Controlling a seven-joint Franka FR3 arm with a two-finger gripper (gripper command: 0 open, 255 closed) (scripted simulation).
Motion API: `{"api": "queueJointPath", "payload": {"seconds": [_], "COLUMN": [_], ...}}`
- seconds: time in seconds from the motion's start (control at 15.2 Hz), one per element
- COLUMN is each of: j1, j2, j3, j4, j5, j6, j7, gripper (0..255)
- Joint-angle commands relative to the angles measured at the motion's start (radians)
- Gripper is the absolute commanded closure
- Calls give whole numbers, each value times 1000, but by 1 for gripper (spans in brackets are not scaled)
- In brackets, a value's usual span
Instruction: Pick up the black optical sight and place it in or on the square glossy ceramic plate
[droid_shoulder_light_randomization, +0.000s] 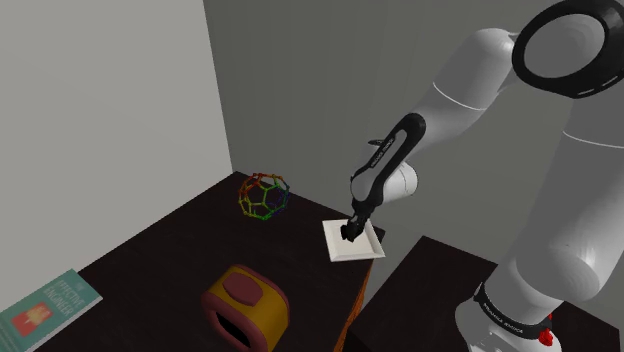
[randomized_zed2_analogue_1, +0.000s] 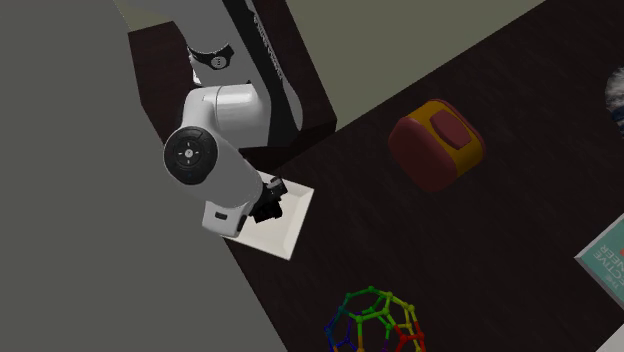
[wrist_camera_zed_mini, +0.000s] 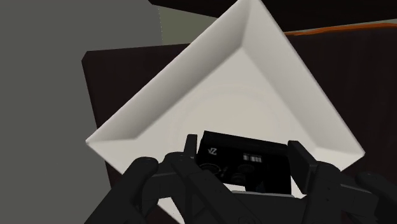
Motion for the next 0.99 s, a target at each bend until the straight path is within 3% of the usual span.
{"api": "queueJointPath", "payload": {"seconds": [0.0, 0.4, 0.46, 0.79, 0.92], "j1": [-2, -2, -2, -2, 5], "j2": [8, 8, 8, 8, -78], "j3": [1, 1, 1, 1, -21], "j4": [2, 2, 2, 2, -10], "j5": [3, 3, 3, 3, -36], "j6": [6, 6, 6, 6, -68], "j7": [-4, -4, -4, -4, 26], "gripper": [255, 255, 0, 0, 0]}}
